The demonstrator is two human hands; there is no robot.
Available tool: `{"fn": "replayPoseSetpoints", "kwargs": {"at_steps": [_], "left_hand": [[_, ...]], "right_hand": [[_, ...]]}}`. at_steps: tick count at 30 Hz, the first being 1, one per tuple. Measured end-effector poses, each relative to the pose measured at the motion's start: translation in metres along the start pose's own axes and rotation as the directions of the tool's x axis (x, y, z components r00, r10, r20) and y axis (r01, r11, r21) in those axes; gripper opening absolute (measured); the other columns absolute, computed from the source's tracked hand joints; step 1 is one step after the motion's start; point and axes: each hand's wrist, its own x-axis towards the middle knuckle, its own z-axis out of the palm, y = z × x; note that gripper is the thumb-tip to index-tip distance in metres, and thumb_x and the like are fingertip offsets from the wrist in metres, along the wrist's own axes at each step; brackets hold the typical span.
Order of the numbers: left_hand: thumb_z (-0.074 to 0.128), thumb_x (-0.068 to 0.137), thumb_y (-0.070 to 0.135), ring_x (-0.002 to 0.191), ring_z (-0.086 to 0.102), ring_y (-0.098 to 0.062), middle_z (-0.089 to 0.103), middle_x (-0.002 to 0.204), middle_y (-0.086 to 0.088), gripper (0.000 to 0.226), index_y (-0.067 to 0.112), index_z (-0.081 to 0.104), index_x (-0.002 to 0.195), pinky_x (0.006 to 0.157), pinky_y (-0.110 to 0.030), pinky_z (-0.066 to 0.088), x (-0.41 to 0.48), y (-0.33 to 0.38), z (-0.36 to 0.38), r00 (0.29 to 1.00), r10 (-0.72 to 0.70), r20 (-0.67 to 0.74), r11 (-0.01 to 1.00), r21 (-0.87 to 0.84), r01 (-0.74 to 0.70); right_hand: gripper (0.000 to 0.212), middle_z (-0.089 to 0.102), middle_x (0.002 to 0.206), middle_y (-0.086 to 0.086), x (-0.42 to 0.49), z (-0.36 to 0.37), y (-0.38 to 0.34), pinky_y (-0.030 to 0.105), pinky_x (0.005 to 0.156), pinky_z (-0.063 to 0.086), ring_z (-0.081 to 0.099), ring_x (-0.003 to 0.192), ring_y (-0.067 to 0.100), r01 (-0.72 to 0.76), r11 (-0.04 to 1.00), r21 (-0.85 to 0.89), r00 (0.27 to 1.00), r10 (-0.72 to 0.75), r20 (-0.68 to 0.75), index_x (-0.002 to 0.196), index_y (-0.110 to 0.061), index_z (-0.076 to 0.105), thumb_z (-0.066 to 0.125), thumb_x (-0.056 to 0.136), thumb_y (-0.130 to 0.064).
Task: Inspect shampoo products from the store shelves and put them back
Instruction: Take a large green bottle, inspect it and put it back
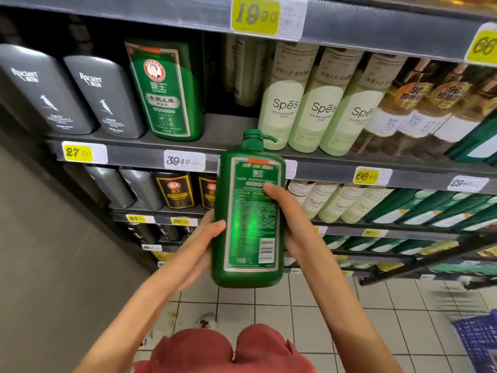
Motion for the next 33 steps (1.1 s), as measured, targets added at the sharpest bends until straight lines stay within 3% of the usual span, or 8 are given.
{"fn": "replayPoseSetpoints", "kwargs": {"at_steps": [3, 6, 13, 16, 19, 23, 28, 33], "left_hand": [[0.065, 0.079, 0.047, 0.119, 0.048, 0.005, 0.048, 0.136, 0.013, 0.074, 0.034, 0.023, 0.138, 0.106, -0.030, 0.037, 0.000, -0.004, 0.002, 0.990, 0.089, -0.113, 0.860, 0.509, -0.020], [0.077, 0.061, 0.050, 0.135, 0.029, -0.008, 0.026, 0.148, 0.007, 0.120, 0.032, -0.004, 0.147, 0.109, -0.029, 0.025, -0.002, -0.031, 0.027, 0.922, 0.233, -0.310, 0.723, 0.689, 0.049], [0.087, 0.055, 0.028, 0.118, 0.048, -0.009, 0.048, 0.132, 0.007, 0.109, 0.034, 0.020, 0.141, 0.096, -0.028, 0.043, 0.001, -0.030, 0.029, 0.843, 0.343, -0.415, 0.816, 0.575, -0.049], [0.086, 0.046, 0.035, 0.100, 0.066, -0.011, 0.067, 0.116, 0.001, 0.095, 0.022, 0.045, 0.131, 0.076, -0.025, 0.054, -0.009, -0.020, 0.023, 0.963, 0.108, -0.248, 0.992, 0.095, -0.087], [0.091, 0.036, 0.046, 0.094, 0.069, -0.018, 0.072, 0.105, -0.004, 0.077, 0.019, 0.072, 0.105, 0.068, -0.029, 0.057, -0.016, -0.023, 0.023, 0.996, -0.070, 0.062, 0.951, -0.296, 0.085], [0.085, 0.048, 0.055, 0.106, 0.064, -0.020, 0.068, 0.115, -0.006, 0.076, 0.019, 0.068, 0.113, 0.080, -0.032, 0.055, -0.013, -0.018, 0.011, 0.970, -0.117, 0.215, 0.957, -0.238, 0.168], [0.082, 0.052, 0.050, 0.118, 0.057, -0.020, 0.062, 0.126, -0.005, 0.100, 0.014, 0.041, 0.136, 0.102, -0.041, 0.043, -0.007, -0.014, 0.005, 0.996, -0.085, 0.014, 0.993, 0.085, 0.084], [0.087, 0.034, 0.056, 0.113, 0.060, -0.021, 0.066, 0.119, -0.005, 0.109, 0.015, 0.050, 0.128, 0.101, -0.041, 0.042, -0.009, -0.026, 0.010, 0.992, -0.042, -0.122, 0.998, 0.043, 0.048]], "right_hand": [[0.058, 0.071, 0.102, 0.009, 0.003, 0.011, -0.002, 0.028, 0.070, 0.058, 0.071, 0.085, 0.017, 0.042, 0.946, -0.322, 0.984, -0.095, -0.152, 0.121, -0.004, 0.055, 0.080, 0.071, -0.019], [0.063, 0.068, 0.107, 0.011, 0.009, 0.024, 0.002, 0.040, 0.084, 0.057, 0.068, 0.094, 0.023, 0.028, 0.900, -0.435, 0.961, -0.144, -0.234, 0.119, -0.004, 0.055, 0.085, 0.065, -0.018], [0.039, 0.072, 0.100, 0.003, -0.005, 0.020, 0.002, 0.028, 0.077, 0.057, 0.069, 0.092, 0.016, 0.138, 0.912, -0.386, 0.971, -0.201, -0.127, 0.106, -0.016, 0.066, 0.079, 0.072, -0.029], [0.052, 0.069, 0.111, 0.000, -0.008, -0.008, -0.001, 0.035, 0.092, 0.049, 0.064, 0.102, 0.015, 0.074, 0.944, -0.321, 0.993, -0.099, -0.065, 0.122, -0.020, 0.061, 0.066, 0.079, -0.049], [0.061, 0.068, 0.116, 0.007, -0.008, -0.018, 0.008, 0.039, 0.096, 0.049, 0.064, 0.105, 0.020, -0.138, 0.983, -0.119, 0.989, 0.144, 0.038, 0.123, -0.017, 0.059, 0.068, 0.072, -0.049], [0.061, 0.072, 0.103, 0.012, -0.008, -0.017, 0.017, 0.036, 0.077, 0.059, 0.071, 0.088, 0.023, -0.196, 0.965, 0.173, 0.966, 0.160, 0.202, 0.101, -0.014, 0.074, 0.092, 0.047, -0.037], [0.056, 0.070, 0.109, 0.009, -0.009, -0.009, 0.012, 0.028, 0.071, 0.058, 0.071, 0.091, 0.020, 0.042, 0.961, -0.272, 0.998, -0.056, -0.041, 0.118, -0.012, 0.053, 0.079, 0.069, -0.016], [0.056, 0.068, 0.114, 0.001, -0.019, -0.014, 0.024, 0.033, 0.087, 0.054, 0.067, 0.101, 0.015, 0.025, 0.954, -0.298, 1.000, -0.024, 0.007, 0.123, -0.021, 0.051, 0.074, 0.073, -0.029]]}}
